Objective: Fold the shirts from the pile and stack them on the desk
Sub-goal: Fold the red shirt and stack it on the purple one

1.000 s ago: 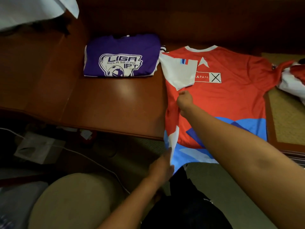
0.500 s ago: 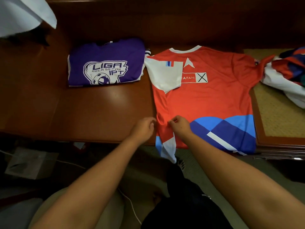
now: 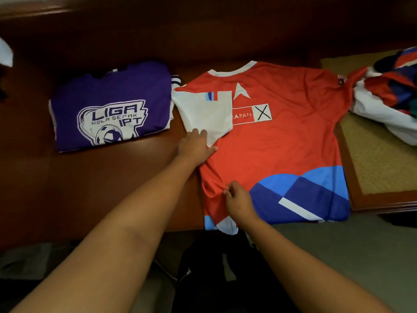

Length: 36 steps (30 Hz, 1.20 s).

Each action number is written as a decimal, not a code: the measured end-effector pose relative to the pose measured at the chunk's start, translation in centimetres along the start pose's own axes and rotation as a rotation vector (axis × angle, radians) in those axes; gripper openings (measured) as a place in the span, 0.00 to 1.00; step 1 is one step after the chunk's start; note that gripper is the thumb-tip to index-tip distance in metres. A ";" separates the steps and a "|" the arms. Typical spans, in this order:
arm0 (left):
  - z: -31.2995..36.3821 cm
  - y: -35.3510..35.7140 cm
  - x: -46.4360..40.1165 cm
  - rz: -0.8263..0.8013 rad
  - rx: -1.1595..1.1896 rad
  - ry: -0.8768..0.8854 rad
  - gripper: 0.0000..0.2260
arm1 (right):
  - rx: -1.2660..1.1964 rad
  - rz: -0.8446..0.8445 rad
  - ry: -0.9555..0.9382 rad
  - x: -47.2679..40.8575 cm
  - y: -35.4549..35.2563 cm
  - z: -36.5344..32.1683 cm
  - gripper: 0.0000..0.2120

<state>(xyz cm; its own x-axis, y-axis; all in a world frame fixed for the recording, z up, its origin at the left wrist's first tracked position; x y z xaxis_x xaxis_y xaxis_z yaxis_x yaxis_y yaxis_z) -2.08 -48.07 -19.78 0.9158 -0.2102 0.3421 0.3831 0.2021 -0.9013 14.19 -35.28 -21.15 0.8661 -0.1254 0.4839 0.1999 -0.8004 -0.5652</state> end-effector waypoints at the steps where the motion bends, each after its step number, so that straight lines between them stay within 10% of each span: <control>1: 0.3 0.0 -0.6 -0.004 -0.024 0.008 0.24 | -0.052 0.003 0.026 0.2 0.0 0.0 0.06; 9: 1.5 -2.3 -5.3 0.081 0.241 0.014 0.14 | -0.389 0.125 0.253 3.2 1.3 0.8 0.04; 22: 1.5 -2.2 -3.8 0.073 0.640 -0.003 0.10 | -0.088 0.153 0.285 5.5 1.0 2.5 0.09; 27: 1.0 2.7 5.8 0.143 0.294 0.308 0.12 | -0.223 0.029 0.263 7.2 1.1 3.7 0.11; 32: 0.1 5.1 7.8 -0.068 0.003 0.198 0.25 | -0.049 0.003 0.226 8.9 1.1 7.8 0.09; 36: 1.2 5.1 11.1 0.073 0.144 0.106 0.22 | 0.009 0.026 0.291 10.1 -0.3 10.7 0.06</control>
<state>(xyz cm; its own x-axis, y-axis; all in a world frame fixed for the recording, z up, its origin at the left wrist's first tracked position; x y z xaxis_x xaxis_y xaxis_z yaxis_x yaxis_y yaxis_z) 10.15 -48.21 -20.24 0.9270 -0.2877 0.2406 0.3363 0.3538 -0.8728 27.80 -29.98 -23.25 0.7033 -0.3096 0.6399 0.1849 -0.7895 -0.5852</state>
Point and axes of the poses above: each hand's wrist, its own x-axis away from the middle knuckle, its own y-axis out of the palm, z = x × y, the point moved 1 cm from there along -x, towards the middle knuckle, and after that the axes turned 7 degrees about x, right-handed, at the moved point
